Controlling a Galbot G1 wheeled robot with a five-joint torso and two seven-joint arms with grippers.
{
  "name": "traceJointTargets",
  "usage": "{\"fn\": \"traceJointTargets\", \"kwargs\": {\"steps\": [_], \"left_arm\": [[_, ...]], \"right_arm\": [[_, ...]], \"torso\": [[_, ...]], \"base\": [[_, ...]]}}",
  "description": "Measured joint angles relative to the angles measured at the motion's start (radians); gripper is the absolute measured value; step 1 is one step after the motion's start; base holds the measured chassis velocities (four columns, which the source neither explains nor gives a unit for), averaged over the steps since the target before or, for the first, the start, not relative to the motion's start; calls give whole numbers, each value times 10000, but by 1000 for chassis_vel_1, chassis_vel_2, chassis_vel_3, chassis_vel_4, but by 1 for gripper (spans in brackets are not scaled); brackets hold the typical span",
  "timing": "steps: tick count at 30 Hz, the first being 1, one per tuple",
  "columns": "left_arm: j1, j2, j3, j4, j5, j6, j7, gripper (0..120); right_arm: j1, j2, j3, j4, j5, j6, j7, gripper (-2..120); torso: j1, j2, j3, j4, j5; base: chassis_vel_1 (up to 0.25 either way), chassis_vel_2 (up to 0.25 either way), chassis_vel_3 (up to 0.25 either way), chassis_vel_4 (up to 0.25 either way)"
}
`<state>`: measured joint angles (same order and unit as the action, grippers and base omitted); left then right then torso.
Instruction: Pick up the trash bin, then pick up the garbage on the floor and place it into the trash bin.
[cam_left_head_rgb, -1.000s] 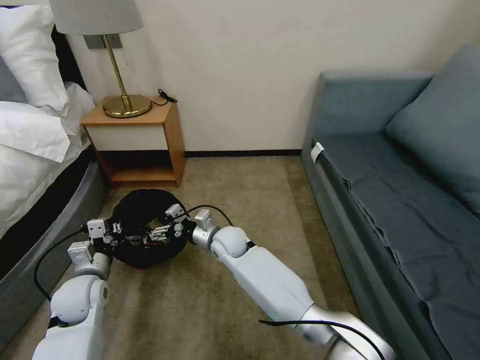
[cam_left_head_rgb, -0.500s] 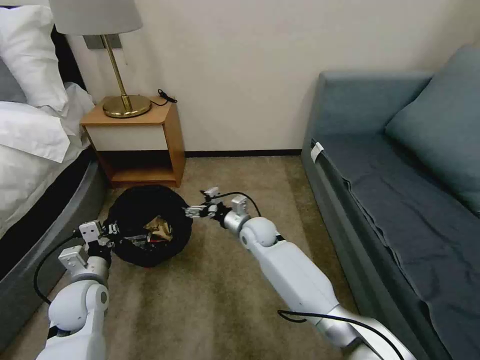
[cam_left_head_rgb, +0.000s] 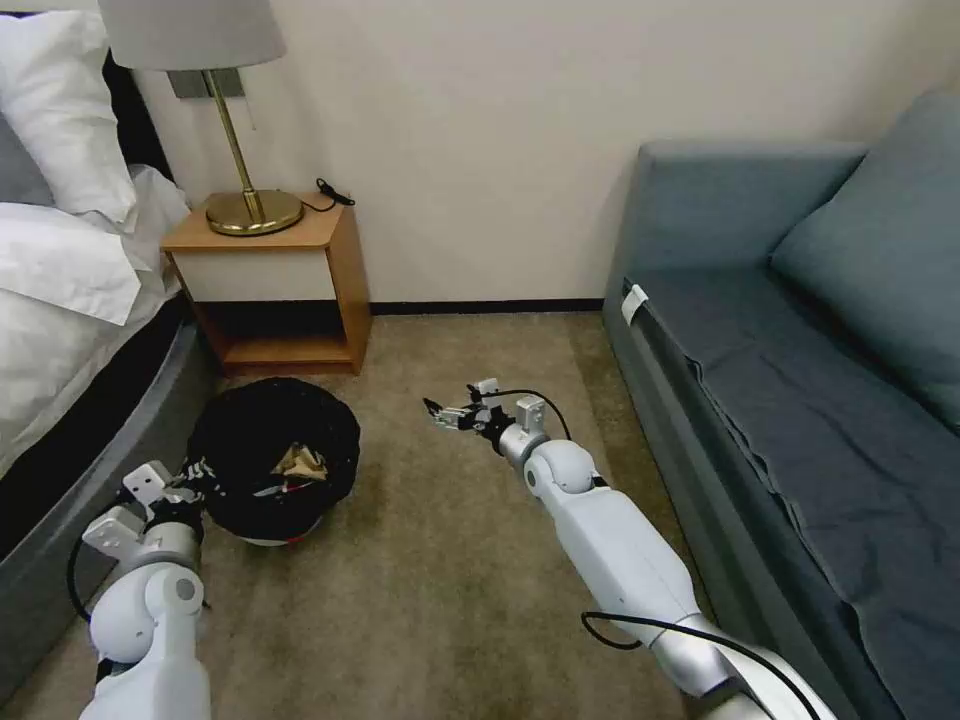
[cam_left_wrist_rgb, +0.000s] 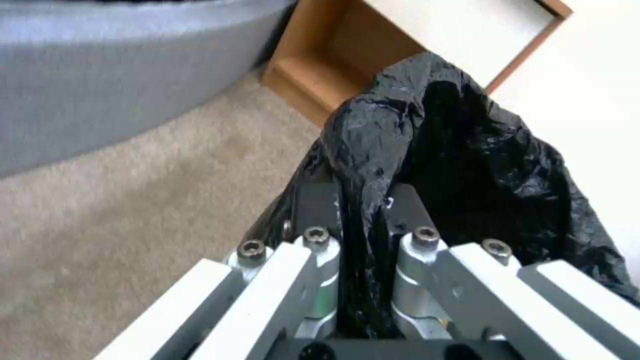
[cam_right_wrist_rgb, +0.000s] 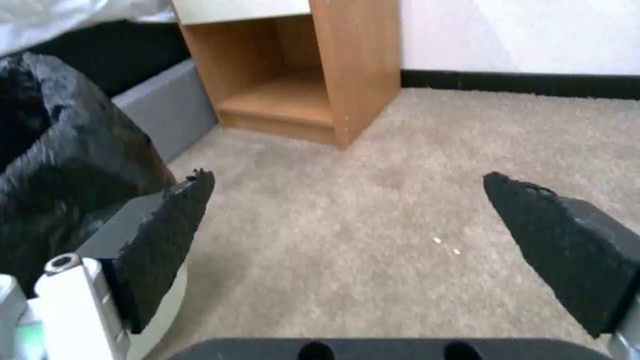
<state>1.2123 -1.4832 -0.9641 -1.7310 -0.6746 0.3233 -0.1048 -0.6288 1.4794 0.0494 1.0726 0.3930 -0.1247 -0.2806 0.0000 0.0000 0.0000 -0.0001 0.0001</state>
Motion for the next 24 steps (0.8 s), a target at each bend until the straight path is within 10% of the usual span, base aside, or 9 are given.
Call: {"fn": "traceJointTargets", "kwargs": {"steps": [9,24], "left_arm": [[-248,-65,21,664,-1238,20,-244,5],[-112,-16,27,627,-476,-54,137,53]], "right_arm": [[-162,31,-21,154,-185,37,-214,100],[-389,-29,18,601,-228,-108,-407,100]], "torso": [[0,0,0,1,-2],[0,-1,-1,1,-1]], "base": [[0,0,0,0],[0,0,0,0]]}}
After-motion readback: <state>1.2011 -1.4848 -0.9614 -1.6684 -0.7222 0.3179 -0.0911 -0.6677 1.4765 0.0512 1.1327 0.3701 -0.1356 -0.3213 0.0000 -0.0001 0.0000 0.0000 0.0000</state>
